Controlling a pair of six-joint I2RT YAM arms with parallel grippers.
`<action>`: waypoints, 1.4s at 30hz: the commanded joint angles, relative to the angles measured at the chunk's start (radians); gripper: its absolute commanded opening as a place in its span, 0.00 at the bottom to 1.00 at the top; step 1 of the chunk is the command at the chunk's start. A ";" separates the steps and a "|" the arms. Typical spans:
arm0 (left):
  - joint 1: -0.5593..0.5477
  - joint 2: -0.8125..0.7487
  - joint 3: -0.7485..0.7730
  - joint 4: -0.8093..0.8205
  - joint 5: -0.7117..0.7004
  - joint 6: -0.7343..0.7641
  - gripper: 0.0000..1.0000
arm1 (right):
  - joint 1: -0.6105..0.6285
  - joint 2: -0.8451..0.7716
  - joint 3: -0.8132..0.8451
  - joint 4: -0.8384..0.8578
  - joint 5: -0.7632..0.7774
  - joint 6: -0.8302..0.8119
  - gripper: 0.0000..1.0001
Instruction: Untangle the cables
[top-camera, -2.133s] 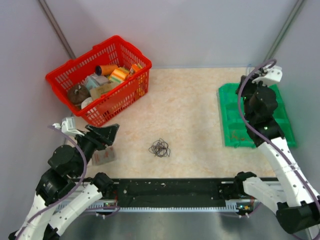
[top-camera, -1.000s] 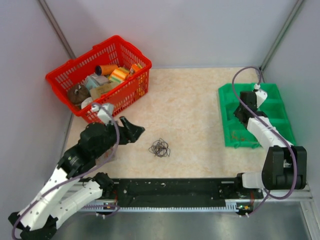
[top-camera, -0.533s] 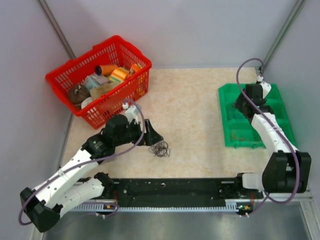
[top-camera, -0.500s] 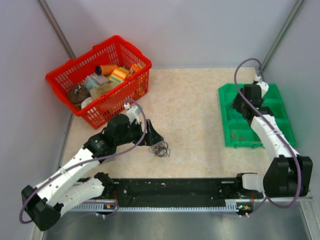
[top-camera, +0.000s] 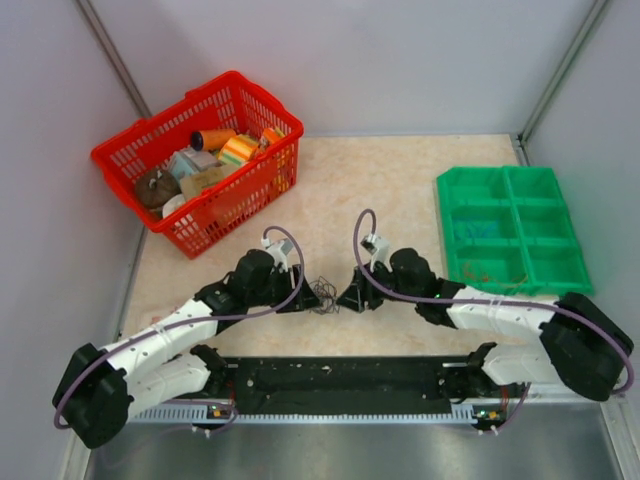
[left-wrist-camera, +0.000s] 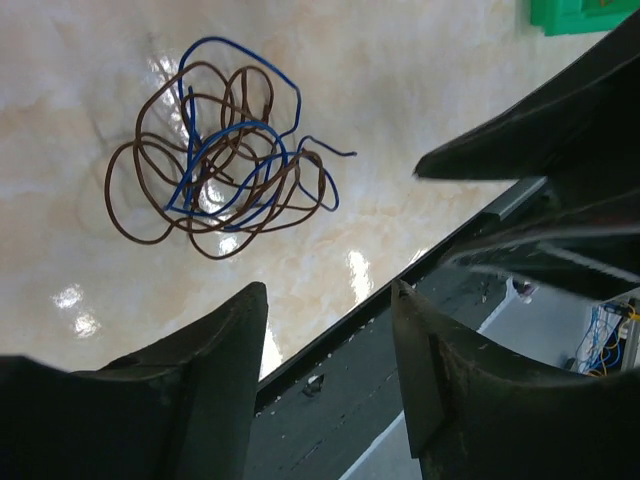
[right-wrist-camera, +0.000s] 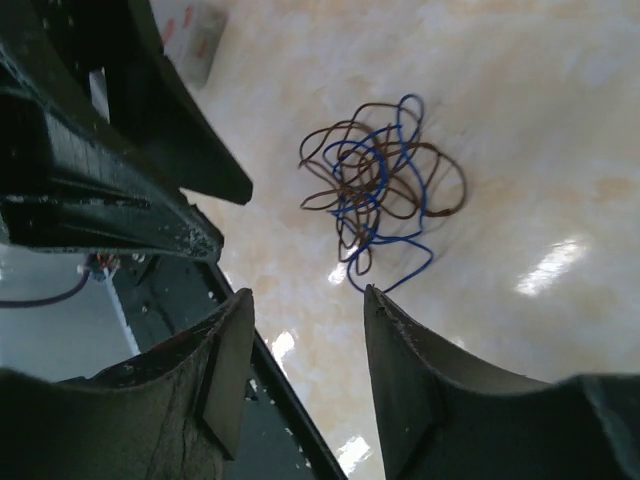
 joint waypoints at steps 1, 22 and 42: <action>-0.006 0.008 0.018 0.088 -0.042 -0.008 0.55 | 0.056 0.083 -0.050 0.339 -0.031 0.034 0.46; -0.006 0.212 0.089 0.120 -0.082 -0.014 0.59 | 0.138 0.325 0.017 0.304 0.251 -0.133 0.37; -0.006 0.199 0.092 0.089 -0.084 0.018 0.78 | 0.180 0.131 -0.037 0.305 0.294 -0.136 0.00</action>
